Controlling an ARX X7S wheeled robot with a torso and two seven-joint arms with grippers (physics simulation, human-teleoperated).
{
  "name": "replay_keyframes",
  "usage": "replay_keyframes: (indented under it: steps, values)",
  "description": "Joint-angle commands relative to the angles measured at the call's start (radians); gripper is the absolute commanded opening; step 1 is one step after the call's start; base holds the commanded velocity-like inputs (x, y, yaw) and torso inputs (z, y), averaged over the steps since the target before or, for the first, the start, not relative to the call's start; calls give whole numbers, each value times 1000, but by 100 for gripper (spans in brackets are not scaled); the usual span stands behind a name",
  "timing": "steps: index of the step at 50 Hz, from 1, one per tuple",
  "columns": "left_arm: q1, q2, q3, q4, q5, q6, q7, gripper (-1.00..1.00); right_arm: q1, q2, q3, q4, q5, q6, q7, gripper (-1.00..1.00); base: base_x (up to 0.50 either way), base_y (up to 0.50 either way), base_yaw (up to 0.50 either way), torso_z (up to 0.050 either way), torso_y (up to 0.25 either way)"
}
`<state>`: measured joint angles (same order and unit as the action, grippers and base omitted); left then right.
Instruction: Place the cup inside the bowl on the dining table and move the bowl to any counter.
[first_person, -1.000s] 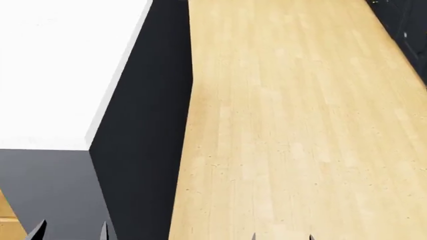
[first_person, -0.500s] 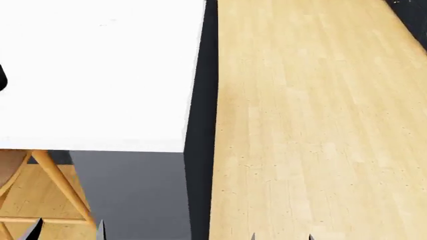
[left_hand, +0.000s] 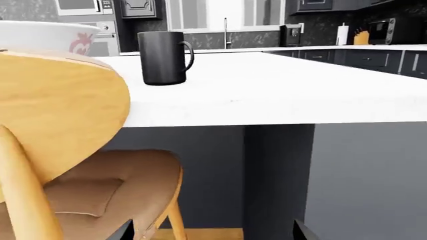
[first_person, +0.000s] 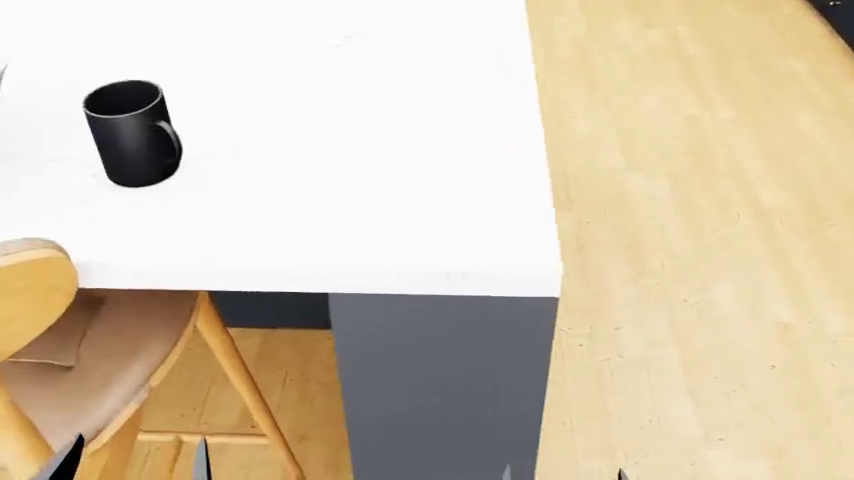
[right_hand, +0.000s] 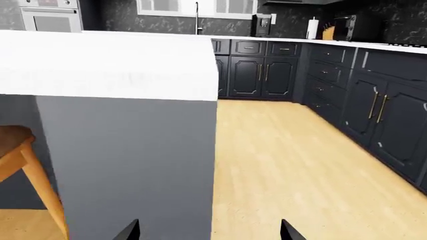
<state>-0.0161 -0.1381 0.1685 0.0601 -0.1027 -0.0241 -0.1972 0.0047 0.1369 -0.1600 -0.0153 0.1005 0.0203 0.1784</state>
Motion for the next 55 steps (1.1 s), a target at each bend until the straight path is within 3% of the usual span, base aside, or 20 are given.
replay_keyframes:
  steps: [1,19,55]
  values:
    - [-1,-6,9,1,-6,0,-11,100,-1,7,-9,0,8,-3,9,100,-305,500,0,0,0]
    - [-3,-18,21,0,-15,3,-24,100,3,18,-22,1,17,-2,21,100,-190,500,0,0,0]
    - [-5,-38,44,-2,-26,10,-48,100,0,36,-41,1,34,-18,45,100,5,500,0,0,0]
